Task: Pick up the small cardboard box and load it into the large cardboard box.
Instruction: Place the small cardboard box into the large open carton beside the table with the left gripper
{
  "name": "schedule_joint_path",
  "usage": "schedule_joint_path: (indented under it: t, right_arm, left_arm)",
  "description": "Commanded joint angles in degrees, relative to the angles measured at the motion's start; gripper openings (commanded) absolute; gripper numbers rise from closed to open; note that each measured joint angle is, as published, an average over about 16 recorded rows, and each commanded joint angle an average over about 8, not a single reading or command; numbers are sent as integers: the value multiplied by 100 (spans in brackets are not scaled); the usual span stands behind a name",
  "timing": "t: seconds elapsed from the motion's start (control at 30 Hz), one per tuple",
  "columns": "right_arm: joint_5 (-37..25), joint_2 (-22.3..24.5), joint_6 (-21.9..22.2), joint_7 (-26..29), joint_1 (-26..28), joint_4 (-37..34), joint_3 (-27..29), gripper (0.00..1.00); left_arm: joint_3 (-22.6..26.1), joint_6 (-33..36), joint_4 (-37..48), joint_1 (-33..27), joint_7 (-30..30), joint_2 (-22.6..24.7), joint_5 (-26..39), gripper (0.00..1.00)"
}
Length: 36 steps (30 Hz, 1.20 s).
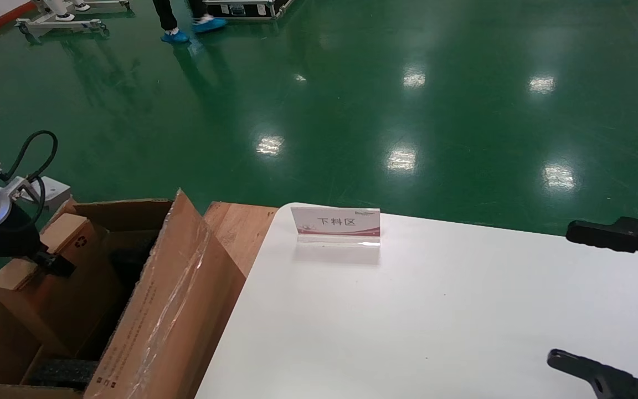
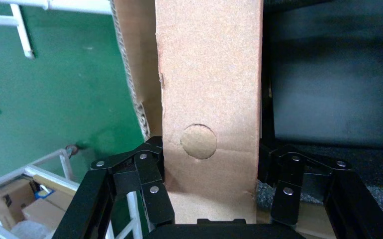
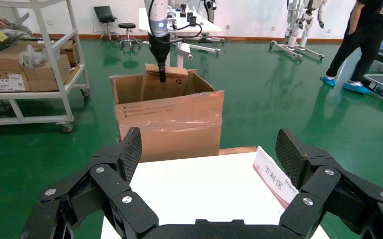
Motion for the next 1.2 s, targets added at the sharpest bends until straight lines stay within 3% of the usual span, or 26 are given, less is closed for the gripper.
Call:
schedule_joint_path:
  t: [0.03,0.1,0.17,1.2]
  right_arm:
    - [0,0,0,0,0,0,-1,100]
    - [1,0,1,-1,0,0,-1,100]
    - [1,1,1,-1,0,-1,-1,100]
    - [2,1,2,-1,0,-1,0,100]
  left_arm:
    - [-1,10,54,38,29,-5,-27,62]
    - [-3,13,82,55,45,1,-35,87]
    - [-5,11,98,66,53,4,-40,100]
    - [6,20,71,47,46,-2,-24,100]
